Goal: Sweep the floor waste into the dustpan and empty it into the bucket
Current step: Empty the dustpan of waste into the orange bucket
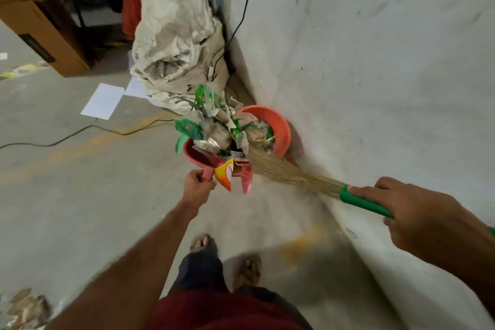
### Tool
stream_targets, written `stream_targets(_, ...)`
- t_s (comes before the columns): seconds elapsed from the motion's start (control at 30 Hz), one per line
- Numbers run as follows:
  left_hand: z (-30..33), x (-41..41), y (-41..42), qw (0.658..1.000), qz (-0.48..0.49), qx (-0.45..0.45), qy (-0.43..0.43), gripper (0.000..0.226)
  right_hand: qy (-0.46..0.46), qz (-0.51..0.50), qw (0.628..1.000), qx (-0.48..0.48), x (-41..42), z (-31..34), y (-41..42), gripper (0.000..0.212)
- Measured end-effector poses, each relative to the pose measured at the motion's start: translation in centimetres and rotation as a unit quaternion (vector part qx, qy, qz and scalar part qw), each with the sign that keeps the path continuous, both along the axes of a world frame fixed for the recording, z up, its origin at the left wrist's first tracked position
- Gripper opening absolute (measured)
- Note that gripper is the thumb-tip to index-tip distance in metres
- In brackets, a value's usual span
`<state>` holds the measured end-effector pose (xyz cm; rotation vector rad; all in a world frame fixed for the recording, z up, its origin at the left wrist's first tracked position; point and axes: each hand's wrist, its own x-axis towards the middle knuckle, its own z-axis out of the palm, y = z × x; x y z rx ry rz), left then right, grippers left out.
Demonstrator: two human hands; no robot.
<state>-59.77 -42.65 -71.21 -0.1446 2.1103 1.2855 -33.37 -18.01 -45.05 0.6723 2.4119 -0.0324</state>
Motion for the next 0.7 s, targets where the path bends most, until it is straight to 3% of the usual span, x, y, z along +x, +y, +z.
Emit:
stream_targets(0.2, -4.3, -5.2, 10.5, 0.996, -0.066, -0.029, -0.051, 0.024, -0.019, -0.023, 0.999, -0.019, -4.4, -3.4, 5.0, 0.07)
stream_targets(0.3, -7.4, -8.7, 15.1, 0.991, -0.101, -0.051, -0.075, 0.005, -0.042, -0.038, 0.998, -0.03, -8.6, -6.6, 8.1, 0.069)
stream_targets(0.47, -14.2, -14.6, 22.6, 0.984, -0.132, -0.078, -0.094, 0.009, -0.056, -0.09, 0.992, -0.065, -16.5, -14.2, 13.6, 0.068)
stream_targets(0.6, -21.5, -19.9, 27.6, 0.973, -0.183, -0.094, -0.102, 0.043, -0.049, -0.107, 0.99, -0.082, -22.2, -22.1, 17.2, 0.071)
stream_targets(0.7, -28.1, -22.8, 30.3, 0.934, -0.296, -0.179, -0.091, 0.038, -0.048, -0.106, 0.991, -0.073, -25.1, -28.4, 18.2, 0.062)
